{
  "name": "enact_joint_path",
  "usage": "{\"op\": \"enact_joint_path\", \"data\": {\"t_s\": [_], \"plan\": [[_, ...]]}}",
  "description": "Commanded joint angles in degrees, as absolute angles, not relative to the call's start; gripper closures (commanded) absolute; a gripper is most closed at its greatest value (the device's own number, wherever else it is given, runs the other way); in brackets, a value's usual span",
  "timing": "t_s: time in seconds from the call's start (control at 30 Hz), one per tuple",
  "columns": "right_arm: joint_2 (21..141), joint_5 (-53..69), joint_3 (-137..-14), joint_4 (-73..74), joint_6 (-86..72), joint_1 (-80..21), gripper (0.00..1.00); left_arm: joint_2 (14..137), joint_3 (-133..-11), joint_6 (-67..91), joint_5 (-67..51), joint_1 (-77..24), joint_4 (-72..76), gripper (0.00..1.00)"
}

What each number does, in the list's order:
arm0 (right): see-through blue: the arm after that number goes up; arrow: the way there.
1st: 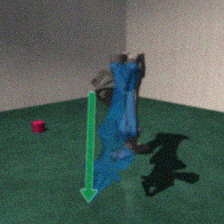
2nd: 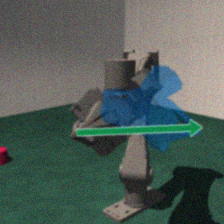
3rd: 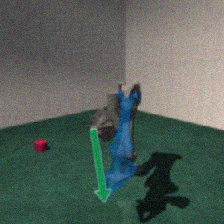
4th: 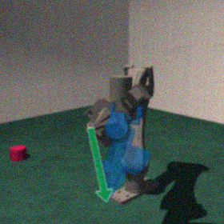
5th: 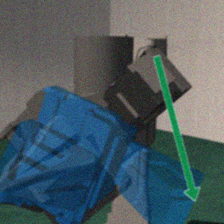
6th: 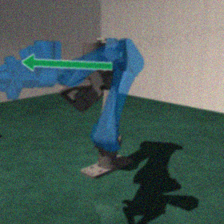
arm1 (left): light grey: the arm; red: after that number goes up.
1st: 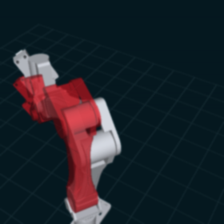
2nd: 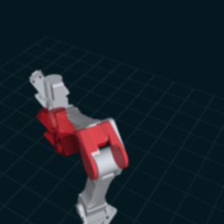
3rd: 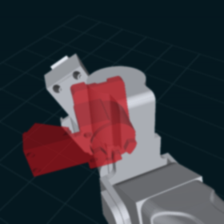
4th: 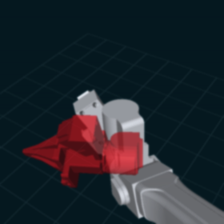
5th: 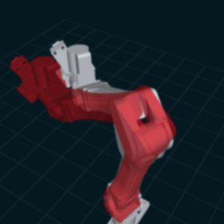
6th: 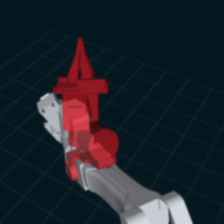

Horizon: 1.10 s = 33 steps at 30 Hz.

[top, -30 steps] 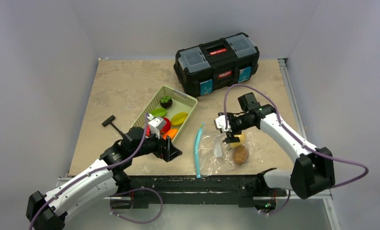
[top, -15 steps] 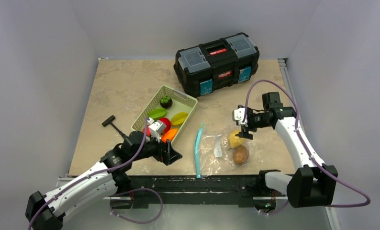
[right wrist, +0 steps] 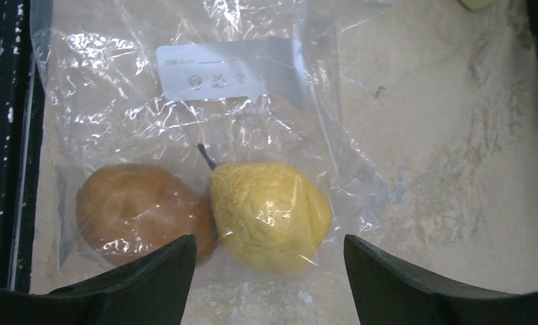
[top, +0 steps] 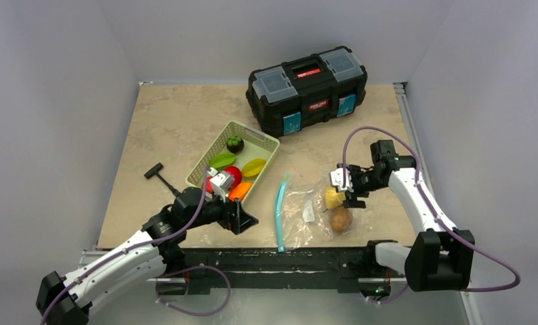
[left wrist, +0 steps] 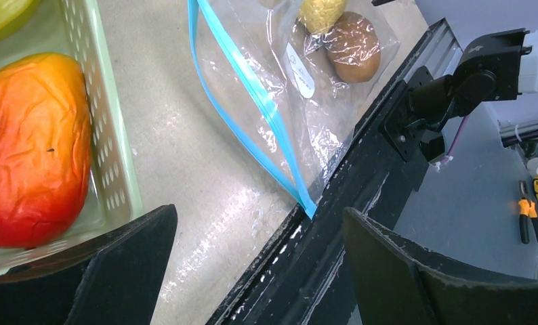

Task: Open the zip-top bag and remove the fake food
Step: Place the fake fruit in the bin, then pick up the fake fruit from the zipper food storage bag.

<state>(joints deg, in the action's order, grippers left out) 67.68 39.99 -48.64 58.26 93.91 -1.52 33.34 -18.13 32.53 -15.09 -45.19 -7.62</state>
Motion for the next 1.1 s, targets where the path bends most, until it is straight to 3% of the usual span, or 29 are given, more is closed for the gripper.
{"op": "enact_joint_path", "data": {"t_s": [0.0,0.13,0.67,0.77,0.93,1.0,1.07], "plan": [[67.85,37.75,-46.69,59.67,98.73,-1.41,0.23,34.52,-17.58,33.88,-17.07,-45.55,-3.53,0.10],[68.83,36.05,-47.23,54.11,91.55,-1.41,0.31,35.89,-17.83,33.85,-17.62,-45.53,-2.59,0.11],[76.79,31.63,-44.65,45.33,84.71,-6.67,0.45,38.63,-17.28,33.41,-18.05,-45.63,-0.97,0.15],[77.87,30.15,-44.34,43.85,83.44,-8.58,0.45,39.14,-16.94,33.36,-18.18,-45.68,-0.96,0.16],[78.15,28.44,-43.20,41.58,82.83,-9.80,0.28,39.79,-16.48,33.31,-18.34,-45.74,1.28,0.18],[78.26,28.90,-43.34,41.60,82.79,-10.02,0.29,40.10,-16.52,33.39,-18.53,-45.75,1.60,0.19],[78.90,29.24,-43.95,42.11,82.74,-10.59,0.36,40.61,-16.68,33.28,-18.79,-45.70,2.03,0.21]]}}
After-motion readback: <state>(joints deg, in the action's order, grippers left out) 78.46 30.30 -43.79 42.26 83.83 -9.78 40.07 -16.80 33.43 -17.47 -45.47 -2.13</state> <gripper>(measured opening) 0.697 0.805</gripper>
